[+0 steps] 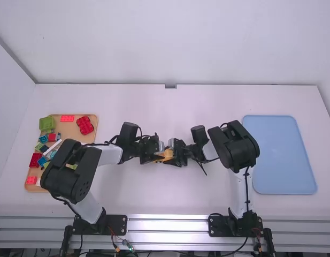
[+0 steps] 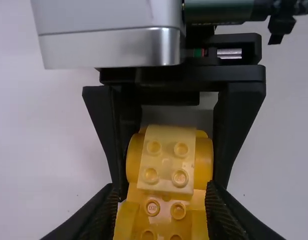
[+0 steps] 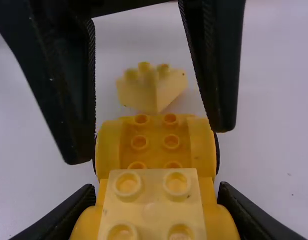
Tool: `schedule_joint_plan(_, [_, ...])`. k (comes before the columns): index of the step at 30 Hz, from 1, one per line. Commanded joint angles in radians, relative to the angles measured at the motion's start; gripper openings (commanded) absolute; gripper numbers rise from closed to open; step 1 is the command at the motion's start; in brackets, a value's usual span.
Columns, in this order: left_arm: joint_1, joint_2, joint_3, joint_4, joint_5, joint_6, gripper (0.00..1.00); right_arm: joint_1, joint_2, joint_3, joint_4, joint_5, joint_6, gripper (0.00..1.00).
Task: Assemble lego blocks to make yellow taxi
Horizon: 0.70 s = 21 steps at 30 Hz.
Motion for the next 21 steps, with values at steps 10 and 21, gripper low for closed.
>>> schedule_joint_plan(10, [-0.001, -0.011, -0.010, 0.014, 0.021, -0.001, 0.82, -0.005, 0.019, 0.004, -0.006, 0.008, 0.009, 0.58])
schedule_joint_plan(21, [0.252, -0.068, 0.019, -0.238, 0.184, 0.138, 0.99, -0.011, 0.019, 0.004, -0.005, -0.004, 0.010, 0.64])
